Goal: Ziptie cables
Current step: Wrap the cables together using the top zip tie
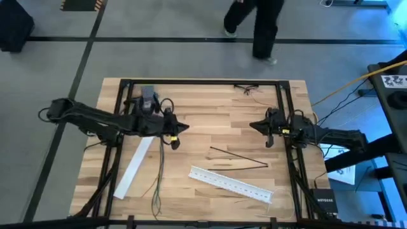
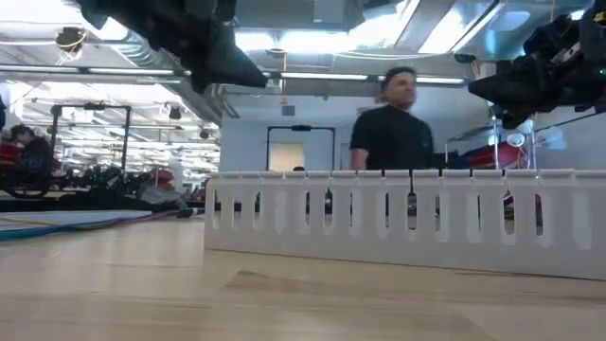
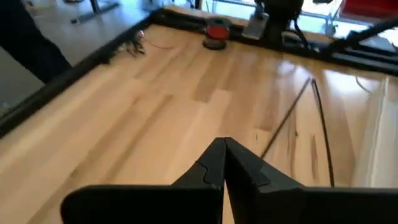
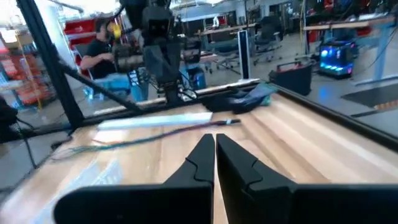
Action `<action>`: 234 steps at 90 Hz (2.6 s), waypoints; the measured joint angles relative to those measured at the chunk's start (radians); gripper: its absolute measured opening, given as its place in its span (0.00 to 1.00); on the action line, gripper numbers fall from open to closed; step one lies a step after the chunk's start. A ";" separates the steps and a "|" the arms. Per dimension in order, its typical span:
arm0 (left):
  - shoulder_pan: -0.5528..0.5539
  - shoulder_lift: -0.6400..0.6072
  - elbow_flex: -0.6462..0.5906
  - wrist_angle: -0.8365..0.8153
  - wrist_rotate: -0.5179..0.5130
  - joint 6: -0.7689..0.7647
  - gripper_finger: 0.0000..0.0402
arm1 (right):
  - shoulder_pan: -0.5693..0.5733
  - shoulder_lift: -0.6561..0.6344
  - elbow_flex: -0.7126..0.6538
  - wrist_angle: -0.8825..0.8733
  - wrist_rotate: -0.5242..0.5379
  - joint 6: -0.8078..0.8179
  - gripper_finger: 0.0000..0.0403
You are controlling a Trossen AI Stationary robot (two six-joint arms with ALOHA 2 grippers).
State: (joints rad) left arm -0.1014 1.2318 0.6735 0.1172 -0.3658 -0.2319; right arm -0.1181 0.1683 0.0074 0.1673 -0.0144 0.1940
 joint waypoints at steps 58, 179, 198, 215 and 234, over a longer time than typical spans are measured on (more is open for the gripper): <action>-0.097 0.058 -0.011 0.003 -0.001 -0.008 0.00 | 0.048 1.244 0.359 0.196 -0.179 -0.055 0.33; -0.119 0.058 -0.094 0.119 -0.111 -0.134 0.00 | 0.234 1.513 0.591 0.257 0.299 -0.149 0.00; -0.118 0.149 -0.093 0.290 -0.120 -0.189 0.00 | 0.235 1.464 0.593 0.305 0.363 -0.168 0.00; -0.070 0.262 -0.093 0.433 -0.118 -0.310 0.03 | 0.235 1.412 0.593 0.312 0.431 -0.181 0.00; -0.013 0.353 -0.085 0.548 -0.118 -0.459 0.23 | 0.235 1.399 0.593 0.336 0.461 -0.200 0.00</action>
State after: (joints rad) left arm -0.1145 1.5852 0.5880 0.6649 -0.4841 -0.6911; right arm 0.1169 1.5669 0.6006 0.5034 0.4471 -0.0064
